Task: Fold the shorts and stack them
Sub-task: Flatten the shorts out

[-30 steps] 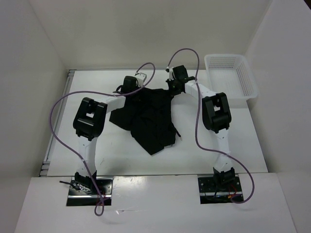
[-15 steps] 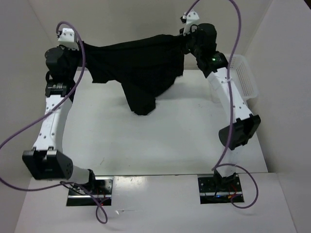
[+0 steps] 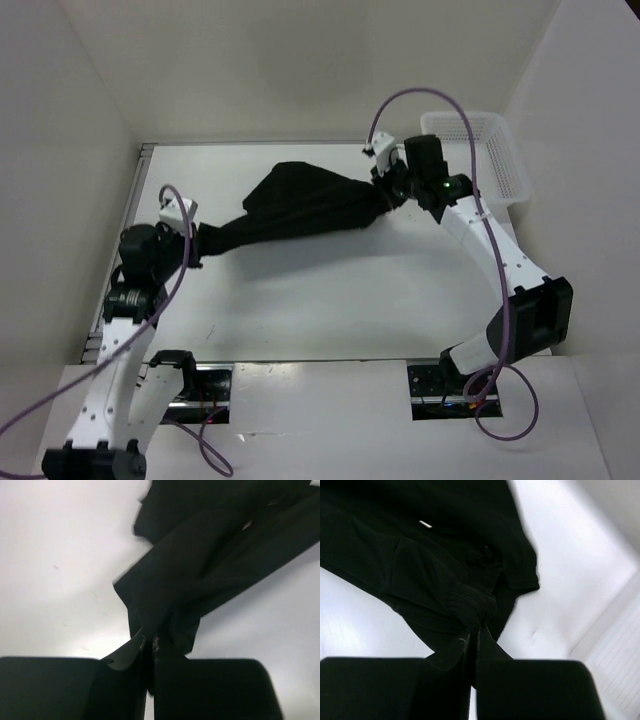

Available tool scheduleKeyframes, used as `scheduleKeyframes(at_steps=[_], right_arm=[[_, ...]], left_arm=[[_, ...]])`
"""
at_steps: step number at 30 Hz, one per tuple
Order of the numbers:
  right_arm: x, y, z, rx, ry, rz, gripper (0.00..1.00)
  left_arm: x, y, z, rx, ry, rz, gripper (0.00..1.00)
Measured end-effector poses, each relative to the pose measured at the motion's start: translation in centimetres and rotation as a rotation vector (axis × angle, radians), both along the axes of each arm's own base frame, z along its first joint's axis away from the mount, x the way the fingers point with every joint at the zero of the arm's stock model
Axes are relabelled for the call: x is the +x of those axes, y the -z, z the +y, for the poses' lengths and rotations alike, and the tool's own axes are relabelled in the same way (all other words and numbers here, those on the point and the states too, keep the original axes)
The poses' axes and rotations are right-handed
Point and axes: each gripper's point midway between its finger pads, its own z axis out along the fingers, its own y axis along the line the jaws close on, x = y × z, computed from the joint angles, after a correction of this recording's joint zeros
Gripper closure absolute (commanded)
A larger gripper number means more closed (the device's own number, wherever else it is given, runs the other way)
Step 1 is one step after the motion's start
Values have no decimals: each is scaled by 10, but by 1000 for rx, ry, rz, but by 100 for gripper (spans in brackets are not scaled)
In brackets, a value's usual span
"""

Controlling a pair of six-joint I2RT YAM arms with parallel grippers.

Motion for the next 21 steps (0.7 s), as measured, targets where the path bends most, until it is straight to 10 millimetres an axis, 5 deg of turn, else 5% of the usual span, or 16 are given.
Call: scheduleKeyframes(at_steps=[2, 4, 6, 9, 14, 21], right_arm=[[-25, 47, -9, -75, -44, 107, 100], [-53, 83, -20, -141, -90, 185, 100], [-81, 107, -32, -203, -140, 234, 100], [-110, 125, -45, -268, -204, 261, 100], [-129, 140, -55, -345, -284, 271, 100], [-139, 162, -68, -437, -336, 289, 100]], left_arm=[[-34, 15, -12, -14, 56, 12, 85], [-68, 26, -22, -23, 111, -3, 63], [-100, 31, -32, -38, 163, -54, 47], [-130, 42, -40, -48, 214, -92, 36], [-132, 69, -45, -79, 235, 125, 21], [-95, 84, -55, -104, 262, 520, 11]])
